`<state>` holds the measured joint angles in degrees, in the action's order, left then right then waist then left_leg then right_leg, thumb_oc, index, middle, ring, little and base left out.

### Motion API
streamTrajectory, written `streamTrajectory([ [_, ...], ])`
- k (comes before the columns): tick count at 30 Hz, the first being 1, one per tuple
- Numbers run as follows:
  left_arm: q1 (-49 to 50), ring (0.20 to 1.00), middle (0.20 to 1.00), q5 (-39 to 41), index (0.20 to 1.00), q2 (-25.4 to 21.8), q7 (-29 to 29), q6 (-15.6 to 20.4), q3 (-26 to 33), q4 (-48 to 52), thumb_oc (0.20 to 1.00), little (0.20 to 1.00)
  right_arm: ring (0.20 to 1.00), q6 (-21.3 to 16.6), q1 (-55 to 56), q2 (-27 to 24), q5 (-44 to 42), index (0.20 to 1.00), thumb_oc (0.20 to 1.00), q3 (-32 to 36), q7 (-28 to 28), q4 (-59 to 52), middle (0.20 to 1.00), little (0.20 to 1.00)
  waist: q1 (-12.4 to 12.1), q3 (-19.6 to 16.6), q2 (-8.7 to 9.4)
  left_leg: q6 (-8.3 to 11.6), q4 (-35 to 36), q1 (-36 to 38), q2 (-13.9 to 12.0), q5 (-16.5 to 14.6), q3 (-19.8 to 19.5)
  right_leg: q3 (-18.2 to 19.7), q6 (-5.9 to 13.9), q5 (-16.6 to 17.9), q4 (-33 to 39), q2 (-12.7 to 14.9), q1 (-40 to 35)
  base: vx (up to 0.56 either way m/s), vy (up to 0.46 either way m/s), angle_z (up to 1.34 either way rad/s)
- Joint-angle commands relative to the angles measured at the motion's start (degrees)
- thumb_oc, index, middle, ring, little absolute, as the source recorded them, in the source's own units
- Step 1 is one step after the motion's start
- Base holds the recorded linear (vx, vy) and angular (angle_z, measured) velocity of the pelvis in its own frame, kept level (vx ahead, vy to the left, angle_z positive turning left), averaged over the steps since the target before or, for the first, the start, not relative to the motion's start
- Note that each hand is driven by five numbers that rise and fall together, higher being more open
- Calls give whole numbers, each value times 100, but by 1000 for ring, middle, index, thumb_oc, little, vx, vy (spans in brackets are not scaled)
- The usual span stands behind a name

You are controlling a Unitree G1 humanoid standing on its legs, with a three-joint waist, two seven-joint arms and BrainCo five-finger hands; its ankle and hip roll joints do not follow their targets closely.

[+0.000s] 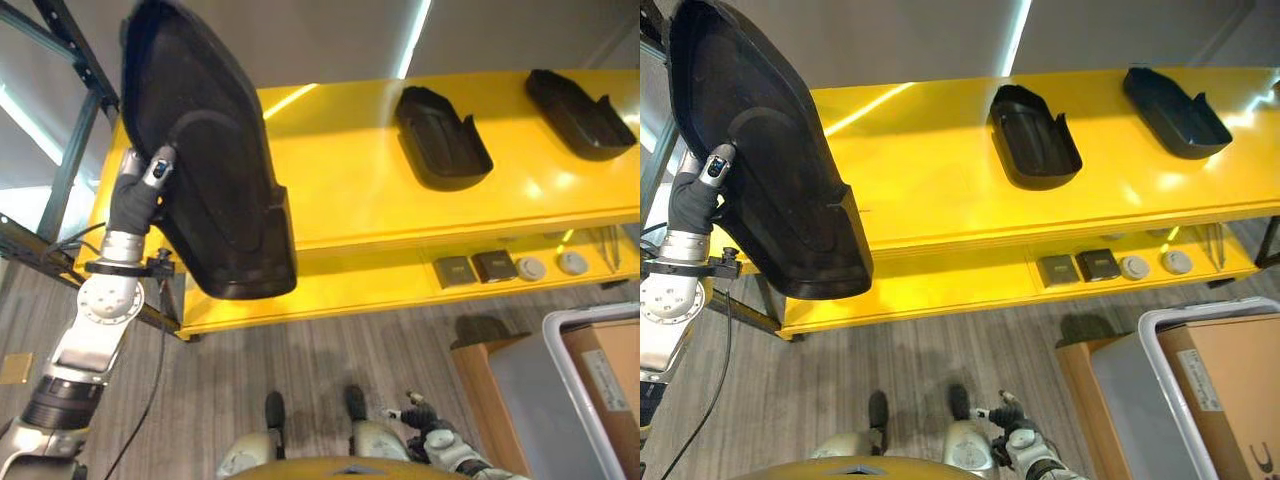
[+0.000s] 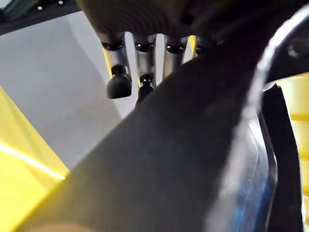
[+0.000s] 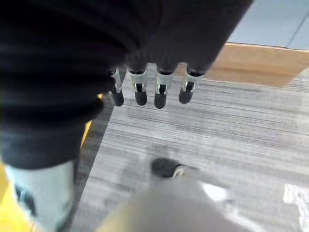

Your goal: Move parts from the plastic box to the shelf.

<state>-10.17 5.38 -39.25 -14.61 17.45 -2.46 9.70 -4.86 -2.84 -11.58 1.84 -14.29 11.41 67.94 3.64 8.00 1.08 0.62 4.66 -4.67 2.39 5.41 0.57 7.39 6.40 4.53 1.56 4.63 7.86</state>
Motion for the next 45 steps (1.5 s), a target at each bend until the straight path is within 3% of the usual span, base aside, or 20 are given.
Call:
streamTrajectory([
  [1, -479, 200, 200, -37, 200, 180, -311, 259, 162, 176, 200, 200, 1000, -39, -49, -90, -30, 1000, 1000, -197, -6, 223, 1000, 1000, -19, 68, -202, 261, 34, 8, -396, -291, -247, -159, 81, -134, 110, -37, -129, 43, -86, 61],
  [4, -630, 200, 200, 280, 200, 361, -298, 178, 59, -258, 200, 200, 1000, -35, 65, -253, -41, 1000, 1000, -83, 31, 268, 1000, 1000, 91, 41, -263, 283, 34, 2, -425, -274, -291, -217, 41, -122, 205, -61, -206, 71, -99, 7],
  [6, -789, 200, 200, 292, 200, 237, -264, 85, 8, -509, 200, 200, 1000, -11, 67, -342, -186, 1000, 1000, 126, 78, 352, 1000, 1000, 155, 42, -320, 304, 34, -41, -439, -253, -312, -256, 34, -121, 280, -68, -210, 35, -62, 19],
  [11, -1594, 200, 200, 339, 200, -432, -549, -66, -128, -1461, 200, 200, 1000, -73, -107, -542, -54, 1000, 1000, -50, 126, 38, 1000, 1000, 264, 146, -418, 338, 34, -259, -476, -163, -287, -219, 22, -56, 302, -109, 0, -50, -47, 1],
  [13, -2320, 200, 200, 804, 200, -871, -607, -136, -381, -2721, 200, 200, 1000, -126, -191, -598, 16, 1000, 1000, -323, 42, -185, 1000, 1000, 347, 243, -423, 375, 34, -461, -517, -86, -219, -145, 11, 42, 334, -177, 233, -75, -85, -10],
  [16, -3404, 200, 200, 857, 200, -1521, -673, -259, -943, -3865, 200, 200, 1000, -171, -407, -539, 9, 1000, 1000, -681, -60, -241, 1000, 1000, 405, 404, -439, 423, 34, -708, -580, 24, -151, -116, 12, 107, 344, -262, 497, -62, -95, -28],
  [17, -3444, 200, 200, 863, 200, -1524, -672, -250, -975, -3890, 200, 200, 1000, -173, -415, -529, 8, 1000, 1000, -671, -60, -236, 1000, 1000, 397, 403, -433, 424, 34, -717, -581, 26, -153, -118, 12, 109, 344, -263, 506, -53, -81, -22],
  [19, -3822, 200, 200, 923, 200, -1763, -519, -325, -1252, -4432, 200, 200, 1000, -178, -499, -569, 112, 1000, 1000, -853, -79, -187, 1000, 1000, 412, 480, -451, 440, 34, -818, -598, 78, -156, -101, 4, 142, 344, -298, 604, -24, -51, -1],
  [21, -4696, 200, 200, 1282, 200, -1919, -125, -484, -1947, -5716, 200, 200, 1000, -184, -611, -592, 12, 1000, 1000, -890, -60, -157, 1000, 1000, 466, 600, -484, 470, 34, -943, -624, 140, -140, -74, 14, 188, 344, -325, 727, -17, -54, -3],
  [26, -5526, 200, 200, 1369, 200, -1865, 580, -717, -2667, -7075, 200, 200, 1000, -146, -823, -660, -11, 1000, 1000, -1018, -61, -33, 1000, 1000, 554, 770, -530, 508, 34, -1100, -661, 206, -134, -9, 11, 251, 344, -371, 908, -5, -30, -3],
  [36, -5855, 200, 200, 959, 200, -1969, 764, -743, -3043, -7422, 200, 200, 1000, -256, -1009, -699, -221, 1000, 1000, -1049, -46, -52, 1000, 1000, 557, 919, -547, 545, 34, -1318, -700, 265, -113, 59, 23, 329, 344, -432, 1147, 0, -19, -5],
  [45, -6453, 200, 200, 9, 200, -2220, 719, -544, -3939, -7100, 200, 200, 1000, -420, -1004, -691, -299, 1000, 1000, -1086, -78, -139, 1000, 1000, 599, 943, -532, 559, 34, -1424, -714, 263, -42, 114, 60, 371, 344, -442, 1291, 2, 3, -1],
])
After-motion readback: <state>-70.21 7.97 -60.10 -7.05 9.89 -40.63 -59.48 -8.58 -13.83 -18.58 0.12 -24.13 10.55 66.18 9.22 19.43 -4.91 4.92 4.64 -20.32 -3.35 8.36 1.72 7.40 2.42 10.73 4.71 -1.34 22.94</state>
